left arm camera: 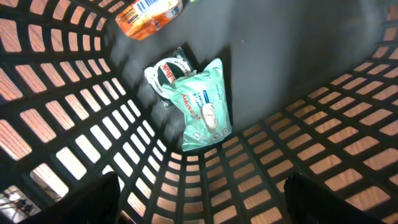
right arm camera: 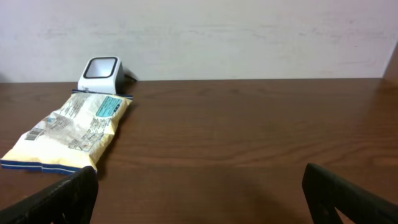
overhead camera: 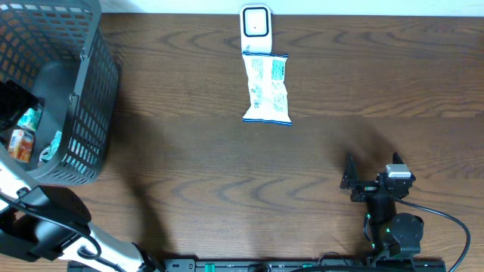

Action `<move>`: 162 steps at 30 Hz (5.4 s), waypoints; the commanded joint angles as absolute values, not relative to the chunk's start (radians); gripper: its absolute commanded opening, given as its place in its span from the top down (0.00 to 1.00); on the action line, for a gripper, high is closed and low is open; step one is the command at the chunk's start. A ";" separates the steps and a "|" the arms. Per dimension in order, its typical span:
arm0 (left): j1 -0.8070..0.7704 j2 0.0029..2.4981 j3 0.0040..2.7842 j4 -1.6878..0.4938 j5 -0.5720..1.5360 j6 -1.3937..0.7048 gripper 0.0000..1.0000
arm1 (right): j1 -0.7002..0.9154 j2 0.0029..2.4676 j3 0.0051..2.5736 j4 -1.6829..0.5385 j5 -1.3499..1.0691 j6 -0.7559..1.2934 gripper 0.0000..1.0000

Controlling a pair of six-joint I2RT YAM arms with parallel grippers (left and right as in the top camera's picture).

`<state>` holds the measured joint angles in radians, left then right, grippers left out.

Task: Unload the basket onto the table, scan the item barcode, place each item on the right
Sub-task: 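Reach into the basket and grasp the green wipes pack, then carry the green wipes pack to the scanner and release it beside, then return the left gripper into the basket and grasp the orange box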

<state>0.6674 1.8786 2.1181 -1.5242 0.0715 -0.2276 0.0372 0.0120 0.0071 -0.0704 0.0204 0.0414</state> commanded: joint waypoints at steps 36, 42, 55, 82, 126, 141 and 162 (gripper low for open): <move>0.670 1.897 1.391 -0.928 0.059 -0.320 0.00 | 0.041 0.007 0.006 -0.074 0.020 0.051 0.01; 0.670 1.897 1.367 -0.865 0.059 -0.320 0.21 | 0.041 0.007 0.006 -0.074 0.020 0.051 0.01; 0.670 1.892 1.411 -0.894 0.059 -0.320 0.77 | 0.041 0.007 0.006 -0.074 0.020 0.051 0.01; 0.533 1.116 1.544 -0.591 0.349 -0.796 0.92 | 0.041 0.007 0.006 -0.074 0.020 0.051 0.01; -0.443 1.937 1.543 -0.118 0.364 -0.688 0.33 | 0.041 0.007 0.006 -0.074 0.020 0.051 0.01; 0.206 1.326 1.543 -0.566 0.140 -0.347 0.23 | 0.041 0.007 0.006 -0.074 0.020 0.051 0.01; 0.638 1.663 1.540 -0.757 -0.205 0.389 0.15 | 0.041 0.007 0.006 -0.074 0.020 0.051 0.01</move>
<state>0.6376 1.6104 1.5394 -0.7620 -0.1177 0.1772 0.0372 0.0120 0.0071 -0.0704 0.0189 0.0414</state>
